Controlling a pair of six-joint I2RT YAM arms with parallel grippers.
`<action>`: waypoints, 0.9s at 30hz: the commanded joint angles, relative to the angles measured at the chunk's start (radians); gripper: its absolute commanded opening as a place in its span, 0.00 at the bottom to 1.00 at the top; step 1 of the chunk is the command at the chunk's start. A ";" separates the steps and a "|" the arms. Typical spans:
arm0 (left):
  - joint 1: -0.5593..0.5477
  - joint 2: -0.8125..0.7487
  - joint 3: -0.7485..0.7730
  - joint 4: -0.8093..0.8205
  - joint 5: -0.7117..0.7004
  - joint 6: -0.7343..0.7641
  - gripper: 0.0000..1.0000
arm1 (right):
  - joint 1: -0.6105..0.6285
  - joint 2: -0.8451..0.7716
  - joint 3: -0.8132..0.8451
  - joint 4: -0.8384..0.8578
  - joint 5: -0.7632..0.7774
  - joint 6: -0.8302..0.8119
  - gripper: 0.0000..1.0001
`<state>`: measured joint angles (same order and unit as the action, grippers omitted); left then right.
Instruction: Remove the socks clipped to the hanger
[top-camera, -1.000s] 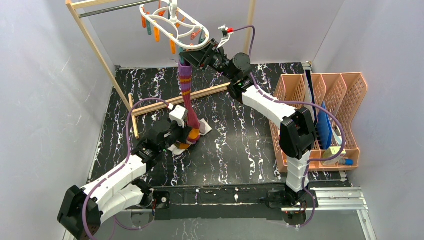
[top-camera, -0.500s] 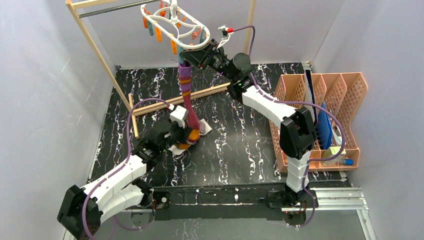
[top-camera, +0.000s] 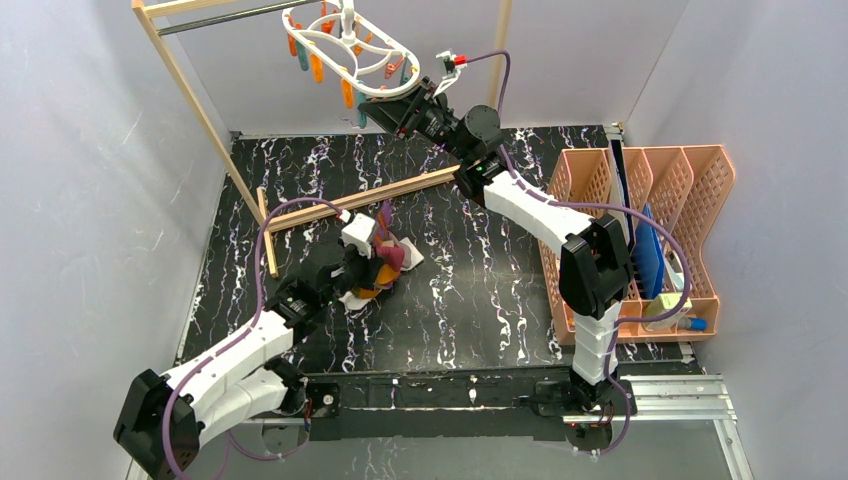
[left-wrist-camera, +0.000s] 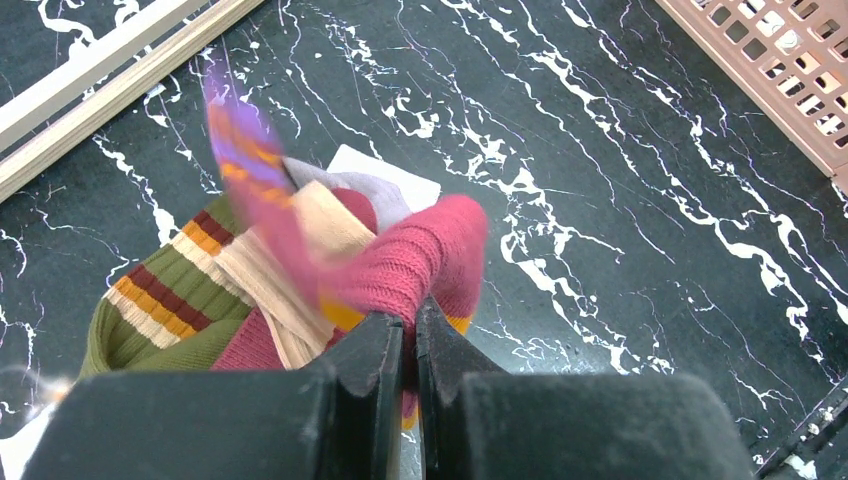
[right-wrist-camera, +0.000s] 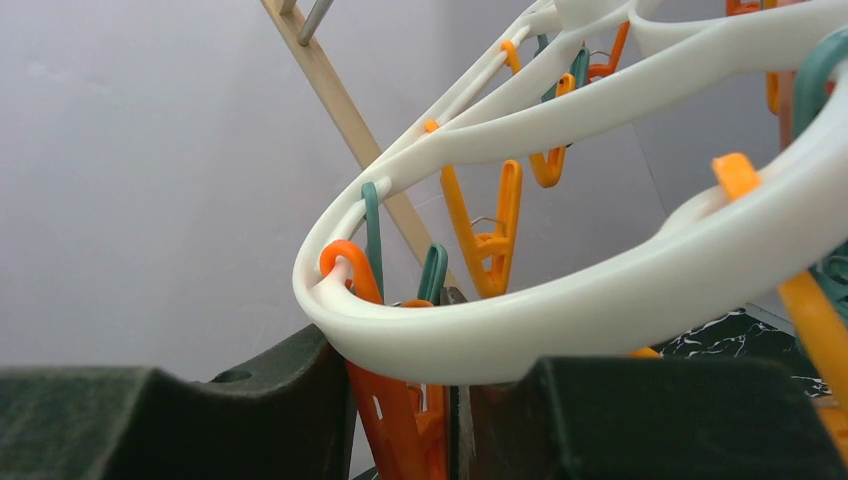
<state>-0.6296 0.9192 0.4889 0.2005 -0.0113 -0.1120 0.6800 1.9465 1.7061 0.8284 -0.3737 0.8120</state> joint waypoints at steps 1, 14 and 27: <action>-0.011 -0.026 0.025 -0.016 -0.024 0.004 0.00 | -0.003 -0.007 0.055 0.025 0.015 -0.011 0.01; -0.015 0.047 0.082 -0.091 -0.120 -0.015 0.98 | -0.003 -0.018 0.042 0.016 0.015 -0.014 0.01; -0.014 -0.104 0.008 0.002 -0.196 0.007 0.98 | -0.003 -0.035 0.023 0.006 0.012 -0.026 0.02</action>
<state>-0.6392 0.8776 0.5232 0.1535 -0.1551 -0.1181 0.6800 1.9465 1.7073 0.8116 -0.3656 0.8043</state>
